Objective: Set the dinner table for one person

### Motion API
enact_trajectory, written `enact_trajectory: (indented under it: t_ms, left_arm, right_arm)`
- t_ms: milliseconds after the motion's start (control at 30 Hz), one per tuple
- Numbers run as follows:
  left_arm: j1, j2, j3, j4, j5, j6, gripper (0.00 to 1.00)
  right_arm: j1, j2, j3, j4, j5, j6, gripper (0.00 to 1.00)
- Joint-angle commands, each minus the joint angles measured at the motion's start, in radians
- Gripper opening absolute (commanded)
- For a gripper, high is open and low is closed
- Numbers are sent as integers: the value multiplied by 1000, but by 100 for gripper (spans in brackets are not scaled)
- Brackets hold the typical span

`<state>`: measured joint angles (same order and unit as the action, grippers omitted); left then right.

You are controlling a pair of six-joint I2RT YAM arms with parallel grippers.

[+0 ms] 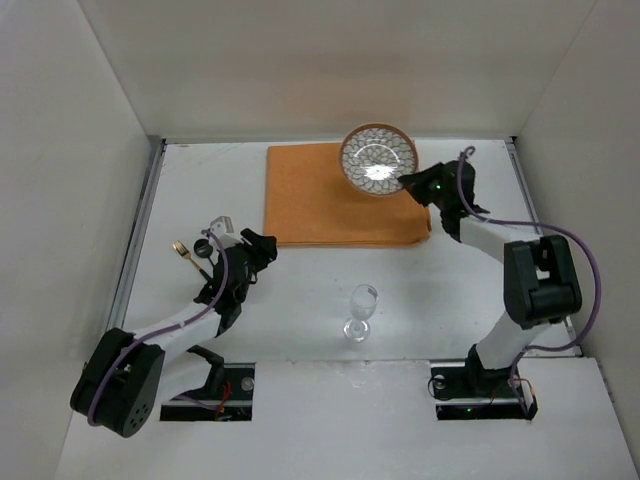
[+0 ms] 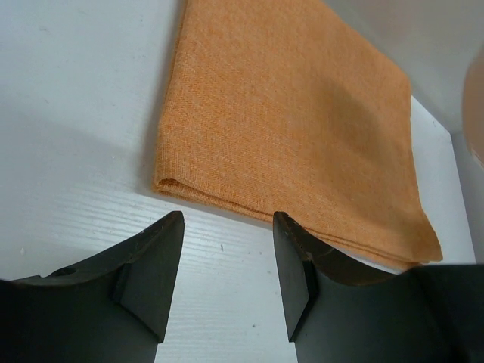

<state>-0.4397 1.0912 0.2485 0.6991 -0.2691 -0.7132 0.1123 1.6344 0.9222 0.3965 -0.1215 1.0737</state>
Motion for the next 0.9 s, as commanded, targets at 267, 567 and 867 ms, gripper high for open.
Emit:
enact_trajectory:
  t_ms: [267, 567, 867]
  left_arm:
    - [-7, 21, 15, 45, 7, 1, 48]
    - [-1, 21, 15, 45, 16, -3, 48]
    - [-6, 33, 18, 45, 19, -5, 48]
  right_arm:
    - [163, 266, 355, 4, 26, 5, 1]
    - [209, 347, 417, -34, 22, 15, 1]
    - [221, 372, 382, -34, 11, 23, 4]
